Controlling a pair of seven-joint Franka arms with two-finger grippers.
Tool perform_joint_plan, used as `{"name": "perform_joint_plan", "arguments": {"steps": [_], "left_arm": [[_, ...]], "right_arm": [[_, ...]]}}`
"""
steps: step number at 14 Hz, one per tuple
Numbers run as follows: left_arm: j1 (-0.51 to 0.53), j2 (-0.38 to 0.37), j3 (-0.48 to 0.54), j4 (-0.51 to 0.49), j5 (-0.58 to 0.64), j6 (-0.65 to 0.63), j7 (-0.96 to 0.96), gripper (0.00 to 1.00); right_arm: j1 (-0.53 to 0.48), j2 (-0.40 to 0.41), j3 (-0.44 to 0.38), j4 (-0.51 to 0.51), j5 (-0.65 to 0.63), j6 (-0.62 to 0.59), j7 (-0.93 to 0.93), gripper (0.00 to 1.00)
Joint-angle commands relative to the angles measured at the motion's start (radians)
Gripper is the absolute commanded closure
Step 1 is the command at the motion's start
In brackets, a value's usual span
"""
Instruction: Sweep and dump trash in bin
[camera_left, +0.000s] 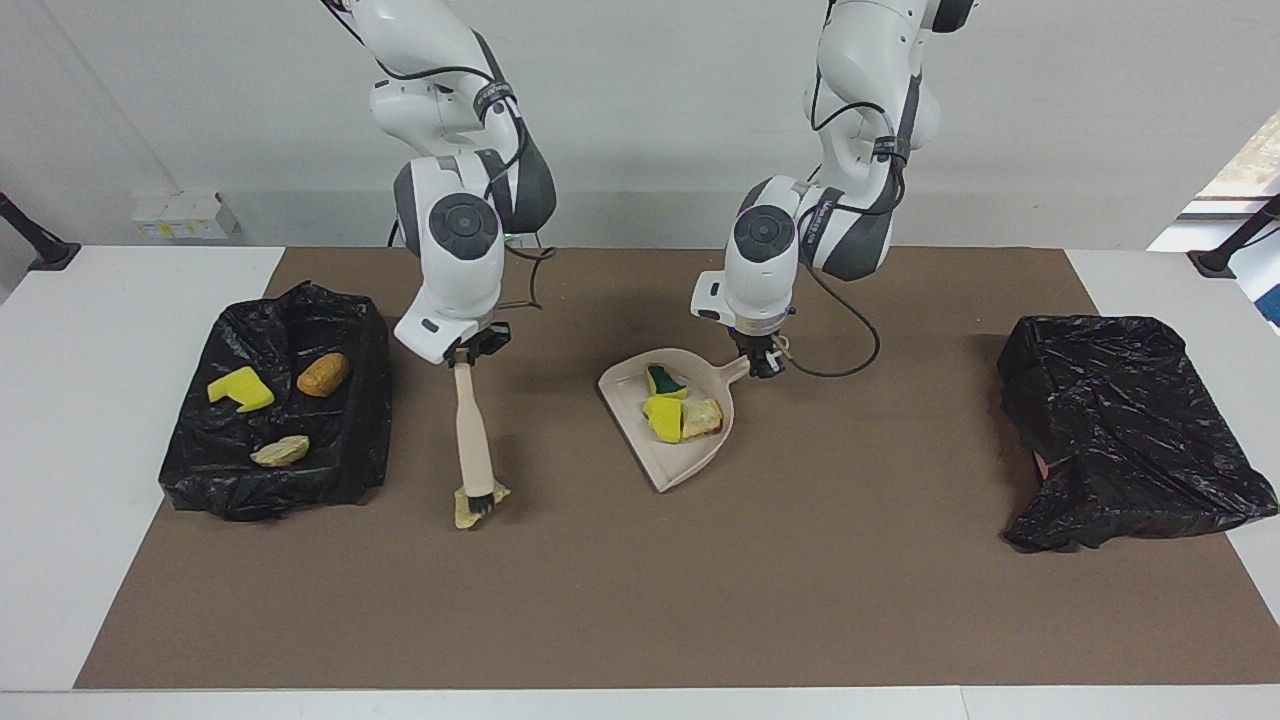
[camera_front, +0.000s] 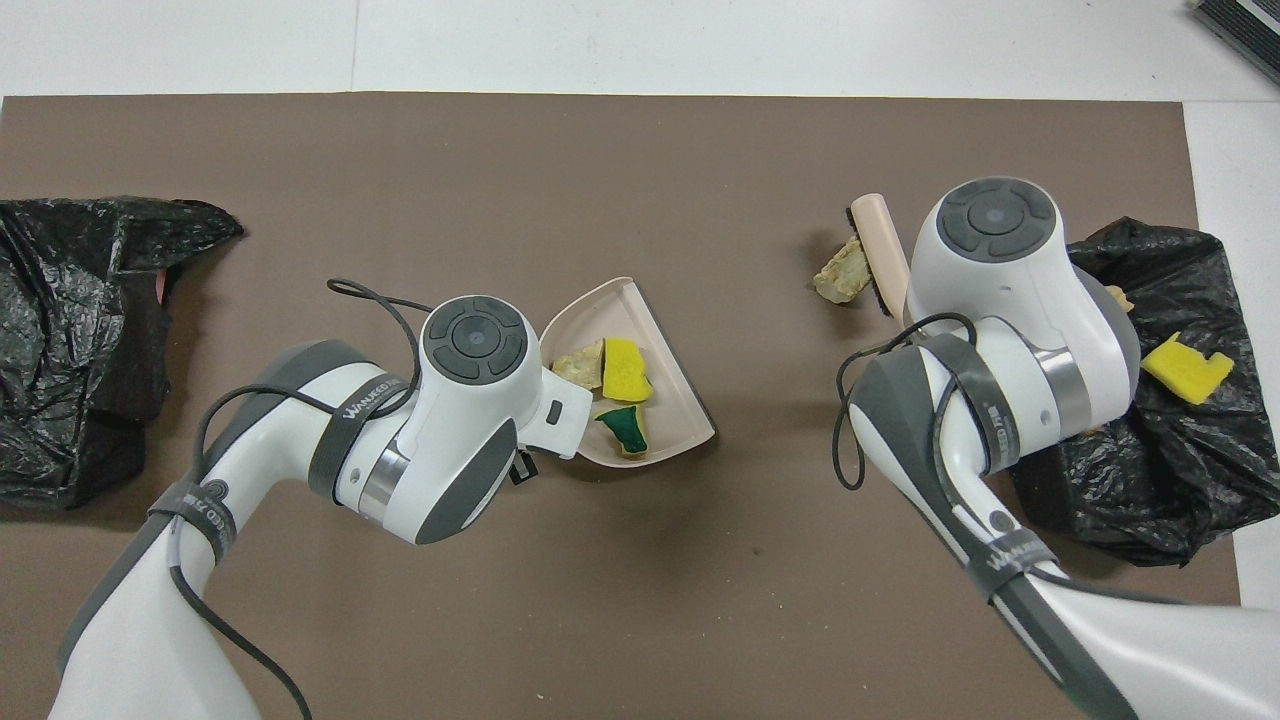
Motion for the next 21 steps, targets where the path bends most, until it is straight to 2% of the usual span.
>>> {"name": "perform_joint_plan", "arguments": {"steps": [1, 3, 5, 7, 9, 12, 16, 21], "left_arm": [[0.001, -0.008, -0.001, -0.018, 0.022, 0.017, -0.006, 1.00], [-0.006, -0.010, -0.001, -0.021, 0.022, 0.010, -0.006, 1.00], [-0.012, -0.013, -0.001, -0.024, 0.022, 0.006, -0.006, 1.00], [-0.014, -0.014, -0.001, -0.024, 0.023, -0.012, -0.007, 1.00], [-0.020, -0.019, -0.005, -0.018, 0.080, -0.046, -0.007, 1.00], [-0.028, -0.024, -0.007, -0.026, 0.091, -0.060, -0.006, 1.00], [-0.014, -0.022, -0.008, -0.030, 0.089, -0.028, 0.008, 1.00], [0.075, -0.021, -0.008, -0.029, 0.083, 0.007, 0.180, 1.00]], "right_arm": [[0.002, 0.037, 0.017, 0.048, -0.002, -0.028, -0.024, 1.00], [0.026, 0.034, 0.032, 0.037, 0.033, -0.054, -0.024, 1.00], [0.092, 0.024, 0.030, 0.038, 0.128, -0.109, -0.022, 1.00], [0.158, 0.018, 0.032, 0.003, 0.238, -0.114, -0.011, 1.00], [0.215, 0.002, 0.032, -0.006, 0.312, -0.128, -0.005, 1.00], [0.254, -0.006, 0.033, -0.005, 0.464, -0.129, 0.103, 1.00], [0.295, -0.025, 0.046, 0.003, 0.480, -0.171, 0.301, 1.00], [0.287, -0.152, 0.044, -0.011, 0.483, -0.243, 0.385, 1.00]]}}
